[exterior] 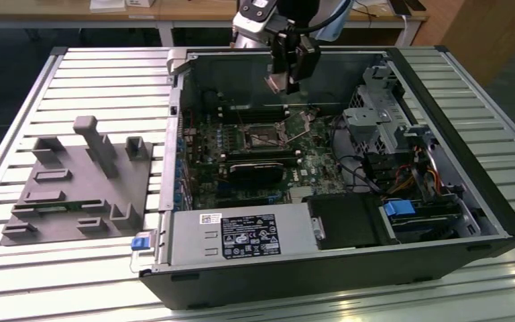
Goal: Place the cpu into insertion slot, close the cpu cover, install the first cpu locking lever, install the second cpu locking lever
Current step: 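Place the cpu into insertion slot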
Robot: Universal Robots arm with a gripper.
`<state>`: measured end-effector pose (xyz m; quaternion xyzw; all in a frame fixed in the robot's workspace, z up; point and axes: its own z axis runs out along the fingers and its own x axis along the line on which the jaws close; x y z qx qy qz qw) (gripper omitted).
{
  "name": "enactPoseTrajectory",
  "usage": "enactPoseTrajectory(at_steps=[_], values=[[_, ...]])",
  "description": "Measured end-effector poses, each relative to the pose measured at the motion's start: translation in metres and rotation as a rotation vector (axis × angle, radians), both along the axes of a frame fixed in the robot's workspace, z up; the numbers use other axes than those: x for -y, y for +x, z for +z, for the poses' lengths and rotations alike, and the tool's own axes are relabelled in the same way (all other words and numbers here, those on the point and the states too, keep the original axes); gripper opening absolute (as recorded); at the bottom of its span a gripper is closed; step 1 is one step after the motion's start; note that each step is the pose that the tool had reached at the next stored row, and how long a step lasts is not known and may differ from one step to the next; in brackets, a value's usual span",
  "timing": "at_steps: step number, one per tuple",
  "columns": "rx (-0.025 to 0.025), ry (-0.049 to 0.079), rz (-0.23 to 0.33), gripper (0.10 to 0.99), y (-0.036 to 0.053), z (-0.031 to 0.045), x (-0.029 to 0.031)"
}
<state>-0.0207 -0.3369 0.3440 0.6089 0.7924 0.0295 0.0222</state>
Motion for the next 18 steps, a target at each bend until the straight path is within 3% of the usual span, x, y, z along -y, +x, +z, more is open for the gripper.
enactPoseTrajectory(at_steps=[8, 18], values=[[-0.005, 0.0, -0.045, 0.541, 0.0, -0.0051, -0.0003], [-0.0071, -0.001, -0.065, 0.541, -0.0001, -0.0099, -0.0007]])
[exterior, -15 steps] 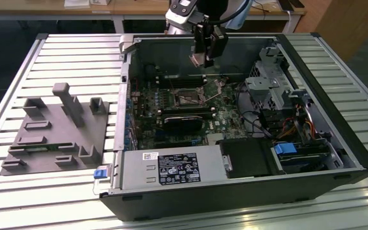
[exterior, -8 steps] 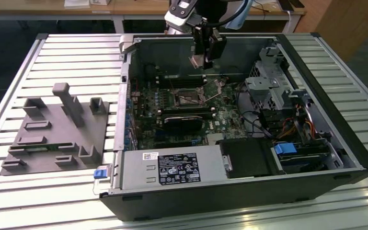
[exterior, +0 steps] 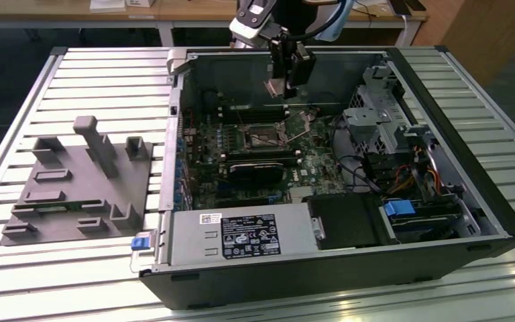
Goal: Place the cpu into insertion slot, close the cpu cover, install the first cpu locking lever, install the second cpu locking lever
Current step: 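Place the cpu into insertion slot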
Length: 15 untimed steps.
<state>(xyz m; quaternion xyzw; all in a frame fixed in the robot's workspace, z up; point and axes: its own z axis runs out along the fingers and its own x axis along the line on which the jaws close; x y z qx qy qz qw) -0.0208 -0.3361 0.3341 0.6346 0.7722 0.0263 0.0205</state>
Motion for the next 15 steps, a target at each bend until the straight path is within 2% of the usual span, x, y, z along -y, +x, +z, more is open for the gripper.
enactPoseTrajectory(at_steps=[5, 9, 15], values=[[-0.0035, -0.002, -0.027, 0.541, 0.0, -0.0051, -0.0037], [-0.0058, -0.006, -0.044, 0.541, 0.0, -0.0121, -0.0079], [-0.0061, -0.013, -0.072, 0.541, -0.0012, -0.0208, -0.0096]])
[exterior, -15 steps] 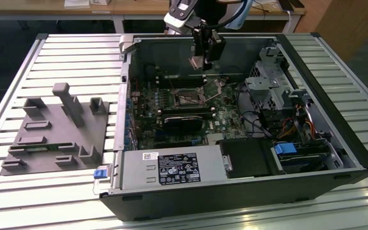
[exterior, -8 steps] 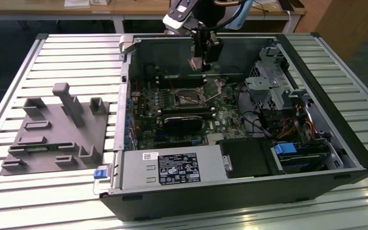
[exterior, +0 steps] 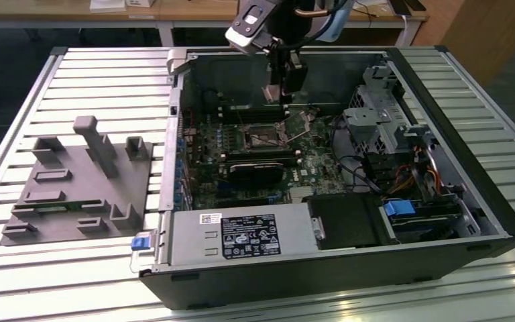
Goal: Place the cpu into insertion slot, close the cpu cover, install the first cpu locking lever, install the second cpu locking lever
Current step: 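Place the cpu into insertion slot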
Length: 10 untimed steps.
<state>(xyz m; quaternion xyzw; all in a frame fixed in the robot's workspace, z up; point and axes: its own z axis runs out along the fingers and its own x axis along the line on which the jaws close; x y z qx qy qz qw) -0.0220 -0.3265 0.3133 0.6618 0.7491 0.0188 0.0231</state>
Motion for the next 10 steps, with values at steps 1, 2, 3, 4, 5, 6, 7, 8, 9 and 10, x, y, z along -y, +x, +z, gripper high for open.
enactPoseTrajectory(at_steps=[1, 2, 3, 4, 5, 6, 7, 8, 9, 10], values=[[0.0001, -0.002, -0.001, 0.541, 0.0, -0.0012, 0.0], [0.0, -0.004, -0.001, 0.541, 0.0, -0.0027, 0.0], [-0.0018, -0.006, -0.002, 0.541, 0.0, -0.0038, 0.0], [-0.004, -0.008, -0.002, 0.541, -0.0001, -0.005, -0.0002], [-0.005, -0.009, -0.003, 0.541, -0.0001, -0.0066, -0.0004], [-0.0054, -0.009, -0.005, 0.541, -0.0001, -0.0085, -0.001], [-0.0055, -0.009, -0.009, 0.541, -0.0002, -0.0102, -0.0019], [-0.0055, -0.009, -0.016, 0.541, -0.0006, -0.0116, -0.0024], [-0.0055, -0.009, -0.023, 0.541, -0.0009, -0.0128, -0.0029], [-0.0055, -0.009, -0.029, 0.541, -0.001, -0.0139, -0.0035]])
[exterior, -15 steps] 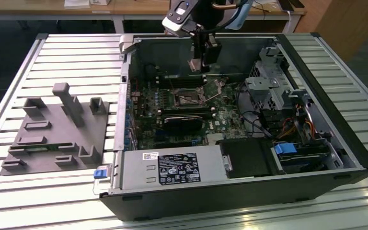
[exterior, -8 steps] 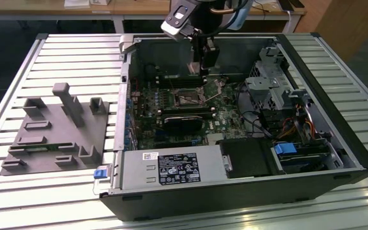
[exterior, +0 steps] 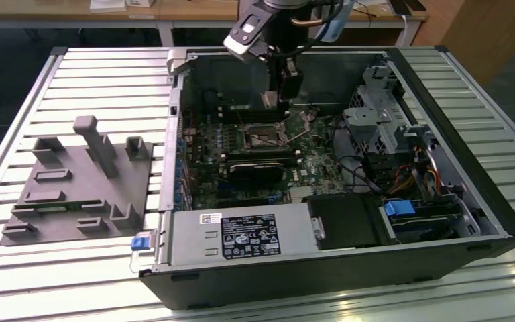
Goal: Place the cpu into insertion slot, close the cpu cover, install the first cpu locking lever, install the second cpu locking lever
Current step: 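Place the cpu into insertion slot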
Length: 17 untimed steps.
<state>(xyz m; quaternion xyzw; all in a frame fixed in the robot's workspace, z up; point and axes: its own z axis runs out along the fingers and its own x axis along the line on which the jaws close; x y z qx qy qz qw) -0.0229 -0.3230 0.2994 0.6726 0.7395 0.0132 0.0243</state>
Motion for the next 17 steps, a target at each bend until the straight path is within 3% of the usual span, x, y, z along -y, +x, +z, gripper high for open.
enactPoseTrajectory(at_steps=[17], values=[[0.0009, 0.0, -0.027, 0.541, -0.0031, -0.0206, -0.0016]])
